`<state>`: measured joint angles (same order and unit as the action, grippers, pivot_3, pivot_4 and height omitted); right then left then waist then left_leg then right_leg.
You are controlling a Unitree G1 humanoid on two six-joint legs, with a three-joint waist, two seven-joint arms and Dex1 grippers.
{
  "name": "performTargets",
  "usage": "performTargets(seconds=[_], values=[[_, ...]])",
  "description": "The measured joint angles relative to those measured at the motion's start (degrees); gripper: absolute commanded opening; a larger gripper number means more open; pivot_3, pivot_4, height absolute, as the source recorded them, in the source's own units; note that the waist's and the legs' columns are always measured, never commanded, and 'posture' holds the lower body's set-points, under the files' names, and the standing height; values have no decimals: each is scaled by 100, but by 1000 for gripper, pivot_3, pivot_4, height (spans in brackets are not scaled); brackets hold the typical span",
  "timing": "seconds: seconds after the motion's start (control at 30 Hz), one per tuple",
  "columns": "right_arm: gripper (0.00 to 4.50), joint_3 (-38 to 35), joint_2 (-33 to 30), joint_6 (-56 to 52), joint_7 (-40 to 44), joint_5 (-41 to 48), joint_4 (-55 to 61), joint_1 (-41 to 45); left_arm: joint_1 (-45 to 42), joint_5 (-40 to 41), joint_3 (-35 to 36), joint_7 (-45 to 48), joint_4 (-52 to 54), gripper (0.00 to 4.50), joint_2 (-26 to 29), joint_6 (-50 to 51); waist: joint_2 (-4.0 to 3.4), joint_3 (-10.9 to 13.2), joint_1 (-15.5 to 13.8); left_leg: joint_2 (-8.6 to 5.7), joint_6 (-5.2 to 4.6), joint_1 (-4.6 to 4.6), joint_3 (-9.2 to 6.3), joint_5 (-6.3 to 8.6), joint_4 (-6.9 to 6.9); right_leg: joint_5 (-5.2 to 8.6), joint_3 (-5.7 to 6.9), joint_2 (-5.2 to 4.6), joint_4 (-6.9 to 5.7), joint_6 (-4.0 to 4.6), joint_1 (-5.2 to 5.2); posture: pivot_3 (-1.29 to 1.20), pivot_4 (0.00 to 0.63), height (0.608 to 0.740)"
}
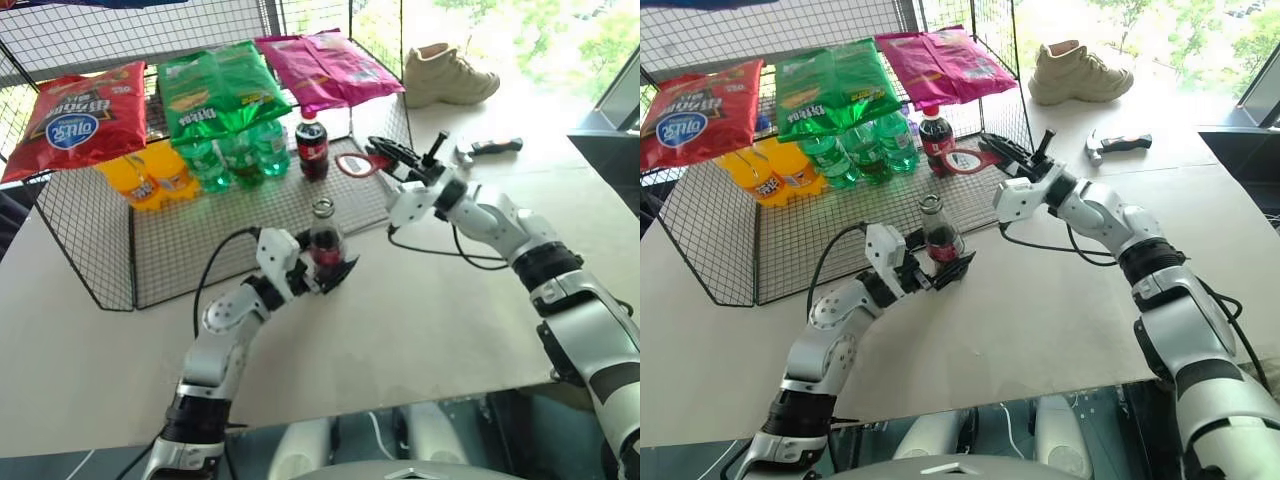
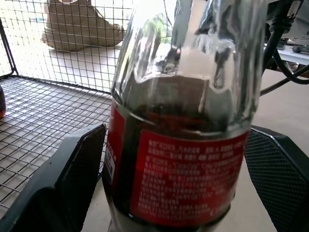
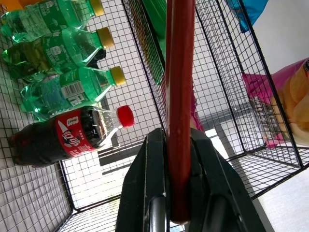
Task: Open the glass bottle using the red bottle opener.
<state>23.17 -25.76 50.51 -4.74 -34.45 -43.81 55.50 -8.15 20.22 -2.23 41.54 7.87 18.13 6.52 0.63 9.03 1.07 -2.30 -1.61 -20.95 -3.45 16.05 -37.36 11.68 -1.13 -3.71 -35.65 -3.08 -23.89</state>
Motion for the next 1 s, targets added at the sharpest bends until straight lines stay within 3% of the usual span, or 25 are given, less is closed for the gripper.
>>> performTargets(seconds=[0.3,0.47,0.6,0.87,0.9,1.0], values=[[0,-318,163,-424,1423,1486,453,-1036,619,29,148,44,350,4454,282,14,0,0,-1,4,-2,2,1,1,0,0,-2,-1,-2,0,2,0,150,740],[0,-508,234,-1362,2537,2632,1123,-2028,1179,83,234,44,733,4454,385,61,0,0,-10,7,-23,6,-1,13,0,0,-1,-5,-2,0,6,0,150,740],[0,-671,275,-2596,3312,3564,2022,-2704,1668,201,345,63,1007,4454,507,111,-2,1,-8,10,-28,9,-1,16,-1,0,-2,-16,-7,1,5,0,150,740],[0,-895,-75,-6915,4257,5619,4537,-3998,2505,468,1071,202,1186,4454,935,70,-5,3,-55,18,-29,6,-10,17,-5,14,19,-32,-5,22,12,0,150,740],[892,-987,-120,-7330,4285,5826,4802,-4049,2494,466,1222,42,1186,4500,855,19,-5,3,-55,18,-29,6,-10,17,-7,14,20,-32,-4,21,13,0,150,740],[2067,-1273,-198,-8200,4269,6303,5463,-4068,2513,468,1425,-437,1194,4500,553,-17,4,-1,-55,17,-29,9,-9,17,-13,4,24,-21,-4,2,17,0,150,740]])
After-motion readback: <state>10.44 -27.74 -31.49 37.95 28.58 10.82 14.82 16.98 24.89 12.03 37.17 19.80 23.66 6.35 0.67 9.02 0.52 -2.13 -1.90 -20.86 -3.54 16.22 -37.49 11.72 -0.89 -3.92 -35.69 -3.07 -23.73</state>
